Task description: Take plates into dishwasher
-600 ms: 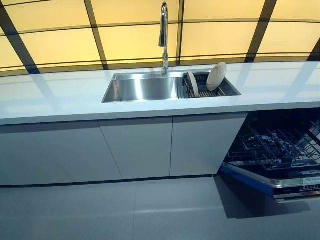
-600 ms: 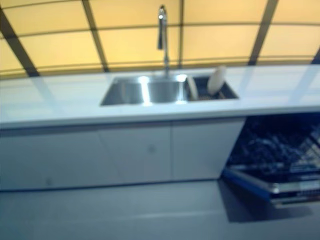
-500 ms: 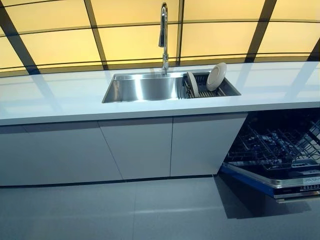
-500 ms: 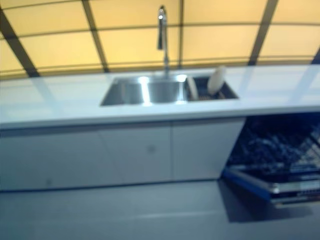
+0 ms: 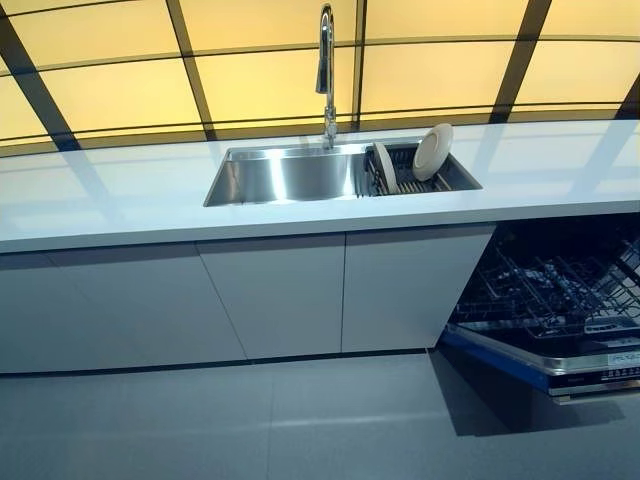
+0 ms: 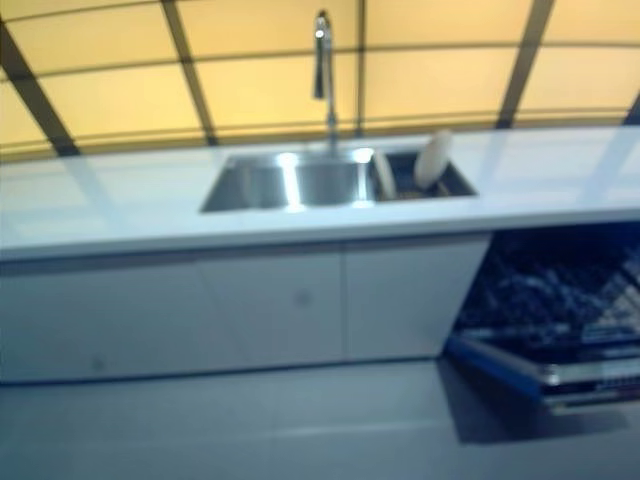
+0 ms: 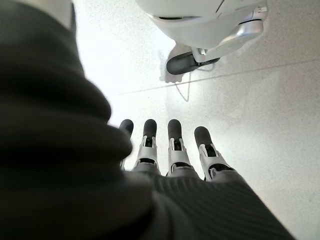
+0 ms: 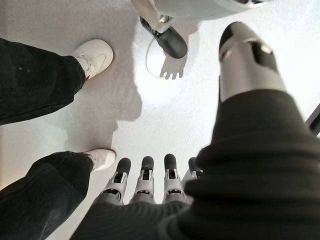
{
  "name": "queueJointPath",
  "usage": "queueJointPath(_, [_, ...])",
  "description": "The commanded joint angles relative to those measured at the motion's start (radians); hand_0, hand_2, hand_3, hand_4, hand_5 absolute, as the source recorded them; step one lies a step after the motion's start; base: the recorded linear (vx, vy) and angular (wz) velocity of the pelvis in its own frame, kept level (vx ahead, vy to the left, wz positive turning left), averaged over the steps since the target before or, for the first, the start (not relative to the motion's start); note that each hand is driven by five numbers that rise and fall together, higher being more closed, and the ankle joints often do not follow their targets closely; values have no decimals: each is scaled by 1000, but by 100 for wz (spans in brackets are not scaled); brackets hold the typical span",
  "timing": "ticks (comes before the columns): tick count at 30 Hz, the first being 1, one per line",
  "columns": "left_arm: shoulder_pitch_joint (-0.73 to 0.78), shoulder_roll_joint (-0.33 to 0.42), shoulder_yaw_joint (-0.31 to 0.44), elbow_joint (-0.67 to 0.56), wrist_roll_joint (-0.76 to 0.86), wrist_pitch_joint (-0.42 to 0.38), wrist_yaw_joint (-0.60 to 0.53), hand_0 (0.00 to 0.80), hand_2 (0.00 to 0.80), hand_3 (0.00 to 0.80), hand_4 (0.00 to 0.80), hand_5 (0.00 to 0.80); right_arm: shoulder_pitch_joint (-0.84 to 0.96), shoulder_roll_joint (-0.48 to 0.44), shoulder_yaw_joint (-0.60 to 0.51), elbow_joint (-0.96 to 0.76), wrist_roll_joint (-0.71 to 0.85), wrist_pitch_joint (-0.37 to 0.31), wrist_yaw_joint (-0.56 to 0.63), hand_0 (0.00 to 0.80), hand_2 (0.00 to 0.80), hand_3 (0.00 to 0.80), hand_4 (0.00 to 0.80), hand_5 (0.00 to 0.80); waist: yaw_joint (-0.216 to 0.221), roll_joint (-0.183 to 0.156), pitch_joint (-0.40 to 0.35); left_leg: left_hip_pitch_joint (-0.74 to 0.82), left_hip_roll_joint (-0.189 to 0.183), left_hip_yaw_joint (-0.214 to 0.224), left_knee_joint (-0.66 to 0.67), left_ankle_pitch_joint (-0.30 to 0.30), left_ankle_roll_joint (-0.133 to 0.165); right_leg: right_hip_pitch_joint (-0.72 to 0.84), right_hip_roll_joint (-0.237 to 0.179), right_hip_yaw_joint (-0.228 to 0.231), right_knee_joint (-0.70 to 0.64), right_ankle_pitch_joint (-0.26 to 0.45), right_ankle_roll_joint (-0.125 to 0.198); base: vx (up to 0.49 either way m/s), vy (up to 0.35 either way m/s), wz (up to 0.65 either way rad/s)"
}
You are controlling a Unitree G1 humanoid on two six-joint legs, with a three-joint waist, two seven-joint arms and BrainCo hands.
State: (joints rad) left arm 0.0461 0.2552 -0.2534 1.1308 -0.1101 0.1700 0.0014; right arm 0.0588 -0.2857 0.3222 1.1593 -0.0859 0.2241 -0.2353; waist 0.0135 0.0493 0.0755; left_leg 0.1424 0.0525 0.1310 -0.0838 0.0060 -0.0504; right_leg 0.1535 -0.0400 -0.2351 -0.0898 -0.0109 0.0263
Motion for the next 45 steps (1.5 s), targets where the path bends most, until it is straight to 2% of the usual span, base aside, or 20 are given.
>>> queueJointPath(1, [-87, 11, 9, 41, 9, 16, 14, 0, 0, 0, 0, 0, -102, -11, -4, 55, 28, 26, 8, 0, 0, 0, 0, 0, 2, -34, 51, 7, -94, -12, 16, -109, 108, -26, 21, -6, 68, -82, 4, -39, -51, 3])
queueJointPath(6, [-107, 8, 3, 36, -13, 35, 13, 0, 0, 0, 0, 0, -138, -25, -1, 48, 48, 44, 8, 0, 0, 0, 0, 0, 4, -34, 67, -2, -90, -11, 27, -109, 107, -33, 23, 1, 68, -79, -4, -17, -46, 3])
queueJointPath(15, [-67, 4, 28, 67, 3, 27, 42, 0, 0, 0, 0, 0, -101, -8, -40, 56, 51, 53, -9, 0, 0, 0, 0, 0, -4, -55, 56, 25, -81, -14, 29, -120, 102, -6, 35, 4, 72, -101, -14, 100, -75, 3])
queueJointPath(19, [-65, 9, 44, 91, -9, 40, 72, 0, 0, 0, 0, 0, -102, -8, -45, 67, 69, 53, -8, 0, 0, 0, 0, 0, -6, -68, 65, -9, -73, -16, 115, -140, 96, -26, 39, 12, 119, -123, -36, 67, -127, 0])
queueJointPath(23, [-73, 19, 62, 99, -22, 50, 82, 0, 0, 0, 0, 0, -111, -21, -50, 70, 74, 50, -1, 0, 0, 0, 0, 0, -1, -85, 97, -71, -52, -39, 309, -185, 100, -58, 38, 28, 211, -162, -68, 61, -151, -10])
queueJointPath(26, [-65, 19, 95, 98, -64, 48, 88, 0, 0, 0, 0, 0, -111, -37, -39, 76, 73, 48, 2, 0, 0, 0, 0, 0, 18, -92, 131, -217, -30, -57, 640, -131, 106, -72, 53, 45, 238, -170, -105, 15, -162, -24])
queueJointPath(27, [-61, 17, 99, 99, -68, 46, 87, 0, 0, 0, 0, 0, -109, -40, -41, 77, 64, 46, 5, 0, 0, 0, 0, 0, 22, -89, 140, -262, -38, -70, 699, -118, 103, -70, 58, 52, 240, -169, -110, -53, -75, -39])
queueJointPath(28, [-55, 13, 107, 100, -75, 48, 83, 0, 0, 0, 0, 0, -105, -47, -46, 79, 44, 46, 12, 0, 0, 0, 0, 0, 25, -80, 156, -344, -61, -87, 742, -88, 103, -73, 67, 54, 246, -161, -116, -47, -31, -41])
queueJointPath(29, [-44, 6, 112, 103, -82, 46, 84, 0, 0, 0, 0, 0, -101, -53, -51, 89, 47, 41, 15, 0, 0, 0, 0, 0, 27, -70, 172, -404, -86, -97, 701, -47, 86, -64, 77, 69, 251, -157, -111, -8, -17, -25])
queueJointPath(31, [-28, 6, 116, 106, -81, 52, 74, 0, 0, 0, 0, 0, -100, -56, -67, 103, 45, 39, 22, 0, 0, 0, 0, 0, 26, -62, 183, -402, -98, -73, 472, 74, 35, -43, 83, 62, 246, -151, -100, 136, 15, 2])
queueJointPath(32, [-18, 7, 118, 110, -74, 58, 67, 0, 0, 0, 0, 0, -100, -57, -72, 107, 52, 40, 24, 0, 0, 0, 0, 0, 28, -52, 184, -406, -118, -99, 353, 145, 12, -30, 89, 58, 245, -150, -95, 236, 64, 4])
queueJointPath(33, [-8, 6, 120, 115, -72, 60, 67, 0, 0, 0, 0, 0, -99, -57, -74, 111, 59, 37, 22, 0, 0, 0, 0, 0, 32, -42, 182, -400, -138, -145, 217, 216, -12, -14, 98, 57, 249, -153, -90, 287, 87, 3])
queueJointPath(34, [5, 2, 121, 117, -71, 62, 66, 0, 0, 0, 0, 0, -101, -59, -75, 111, 73, 40, 22, 0, 0, 0, 0, 0, 38, -34, 177, -398, -151, -186, 142, 247, -21, 1, 107, 71, 250, -158, -88, 286, 105, -1])
queueJointPath(35, [12, 2, 121, 116, -73, 65, 65, 0, 0, 0, 0, 0, -104, -63, -78, 109, 77, 43, 26, 0, 0, 0, 0, 0, 42, -29, 173, -390, -155, -200, 104, 240, -19, 10, 109, 75, 256, -167, -86, 318, 125, -6])
queueJointPath(37, [20, 2, 125, 113, -78, 64, 61, 0, 0, 0, 0, 0, -112, -70, -81, 104, 70, 46, 34, 0, 0, 0, 0, 0, 48, -23, 165, -380, -156, -190, 134, 204, -1, 16, 98, 87, 286, -202, -86, 349, 154, -20])
queueJointPath(39, [20, 8, 133, 111, -66, 65, 59, 0, 0, 0, 0, 0, -115, -65, -81, 102, 40, 47, 40, 0, 0, 0, 0, 0, 45, -27, 153, -363, -147, -152, 168, 121, 27, 18, 76, 93, 335, -238, -80, 380, 137, -29])
queueJointPath(40, [11, 21, 141, 112, -60, 50, 75, 0, 0, 0, 0, 0, -108, -55, -83, 98, 55, 57, 36, 0, 0, 0, 0, 0, 44, -41, 149, -365, -154, -141, 223, 48, 51, 39, 55, 86, 363, -257, -73, 403, 75, -17])
queueJointPath(41, [3, 33, 143, 107, -61, 35, 86, 0, 0, 0, 0, 0, -101, -48, -78, 98, 65, 49, 41, 0, 0, 0, 0, 0, 46, -51, 142, -352, -149, -124, 237, 10, 56, 54, 44, 72, 363, -264, -67, 477, 59, -17])
queueJointPath(42, [-7, 45, 144, 99, -60, 26, 86, 0, 0, 0, 0, 0, -90, -41, -83, 101, 33, 26, 59, 0, 0, 0, 0, 0, 47, -57, 133, -332, -142, -108, 236, -12, 63, 69, 31, 50, 355, -267, -58, 378, 26, -12])
queueJointPath(45, [-44, 66, 132, 50, -56, 22, 85, 0, 0, 0, 0, 0, -86, -33, -70, 91, 12, 6, 66, 0, 0, 0, 0, 0, 53, -64, 120, -319, -137, -106, 211, -13, 69, 85, 17, 28, 317, -255, -49, 259, 13, -24])
